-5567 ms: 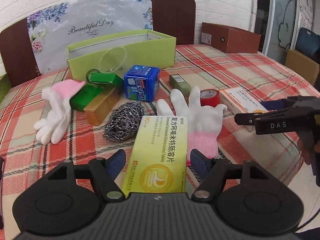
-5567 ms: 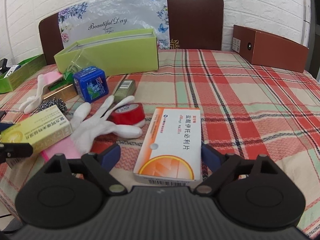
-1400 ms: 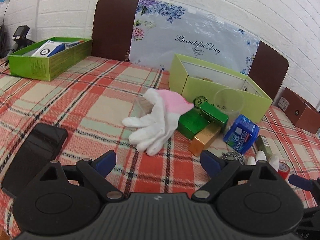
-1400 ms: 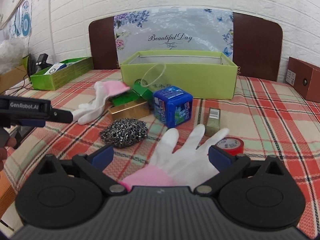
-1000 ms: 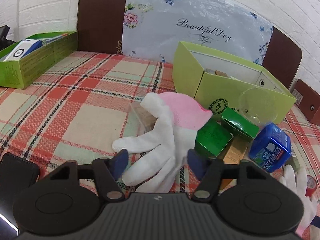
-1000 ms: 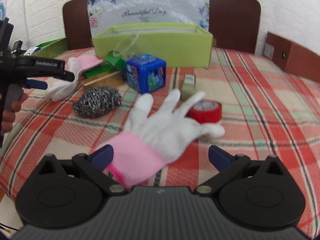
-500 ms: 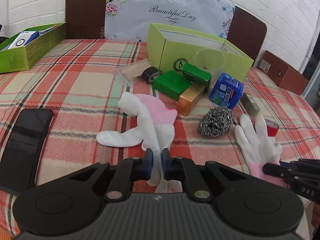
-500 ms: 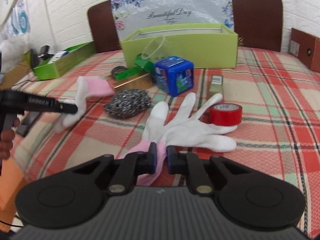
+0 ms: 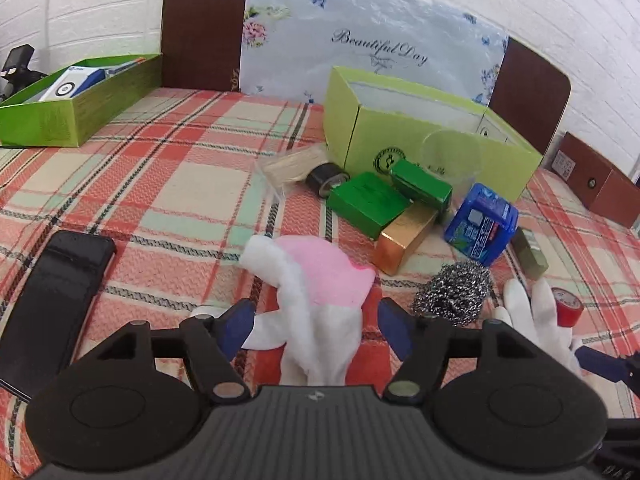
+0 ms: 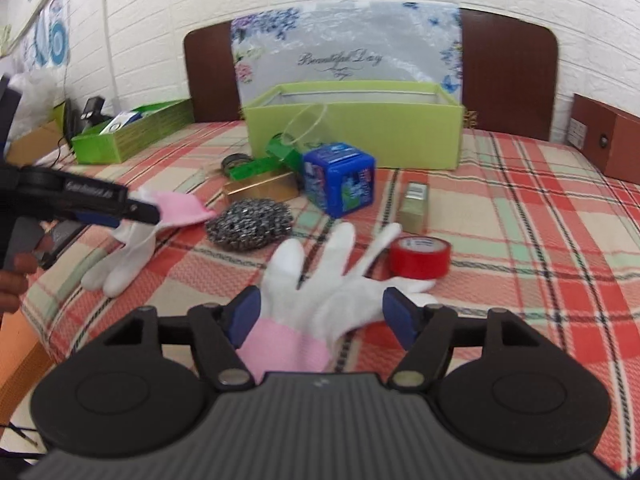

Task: Organize objects
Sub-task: 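Grasp the pink-cuffed white glove with the right tool while the left tool grasps the other glove, then lift both gloves and carry them toward the lime-green box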

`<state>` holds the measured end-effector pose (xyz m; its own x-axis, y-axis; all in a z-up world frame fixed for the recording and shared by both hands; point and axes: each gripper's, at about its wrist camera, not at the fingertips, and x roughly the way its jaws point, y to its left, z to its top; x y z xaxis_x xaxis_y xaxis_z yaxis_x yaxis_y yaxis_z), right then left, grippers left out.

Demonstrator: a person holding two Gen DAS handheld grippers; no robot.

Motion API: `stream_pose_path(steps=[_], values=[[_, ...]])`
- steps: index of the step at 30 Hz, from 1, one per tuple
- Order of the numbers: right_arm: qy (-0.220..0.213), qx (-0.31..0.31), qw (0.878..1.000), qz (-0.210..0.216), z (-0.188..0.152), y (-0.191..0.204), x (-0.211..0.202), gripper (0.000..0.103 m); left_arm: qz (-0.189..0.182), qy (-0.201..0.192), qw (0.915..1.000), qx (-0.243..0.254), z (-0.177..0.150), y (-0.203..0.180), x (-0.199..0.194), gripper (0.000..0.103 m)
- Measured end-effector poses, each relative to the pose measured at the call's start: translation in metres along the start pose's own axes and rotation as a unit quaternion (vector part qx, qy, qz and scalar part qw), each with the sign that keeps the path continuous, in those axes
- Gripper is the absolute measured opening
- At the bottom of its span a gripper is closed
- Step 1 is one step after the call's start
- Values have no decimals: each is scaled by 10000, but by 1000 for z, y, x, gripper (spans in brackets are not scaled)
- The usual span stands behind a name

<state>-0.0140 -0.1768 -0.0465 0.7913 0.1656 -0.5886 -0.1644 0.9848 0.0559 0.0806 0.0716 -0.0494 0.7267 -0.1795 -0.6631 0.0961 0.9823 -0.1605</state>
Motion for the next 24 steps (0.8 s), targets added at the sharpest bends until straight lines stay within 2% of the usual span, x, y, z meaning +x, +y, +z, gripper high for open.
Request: stream_pose_path(steps=[6, 8, 9, 15, 18, 19, 20, 21, 22, 24], values=[[309, -524, 9981, -22, -2, 15, 29, 67, -127, 125, 9998, 103, 2, -2, 10, 71], [374, -553, 9978, 18, -4, 16, 31, 66, -161, 156, 9995, 210, 3, -3, 12, 53], [373, -589, 9976, 13, -5, 17, 30, 65, -155, 191, 9994, 227, 2, -3, 13, 51], [430, -507, 9978, 49, -8, 7, 23, 70, -133, 205, 9996, 144, -5, 3, 14, 57], [424, -425, 9982, 44, -10, 7, 25, 70, -113, 168, 9995, 242, -6, 2, 14, 57], [421, -446, 9981, 37, -9, 8, 26, 60, -96, 172, 9992, 345, -7, 0, 14, 54], [391, -469, 9981, 85, -9, 10, 26, 52, -73, 172, 9988, 453, -7, -2, 14, 42], [343, -488, 9982, 104, -9, 11, 26, 39, -17, 181, 9981, 581, -7, -4, 15, 37], [298, -534, 9981, 30, -8, 14, 26, 27, 14, 189, 9978, 641, -7, -5, 15, 36], [252, -640, 9976, -26, -7, 17, 27, 15, -19, 218, 9978, 626, -5, -3, 14, 36]])
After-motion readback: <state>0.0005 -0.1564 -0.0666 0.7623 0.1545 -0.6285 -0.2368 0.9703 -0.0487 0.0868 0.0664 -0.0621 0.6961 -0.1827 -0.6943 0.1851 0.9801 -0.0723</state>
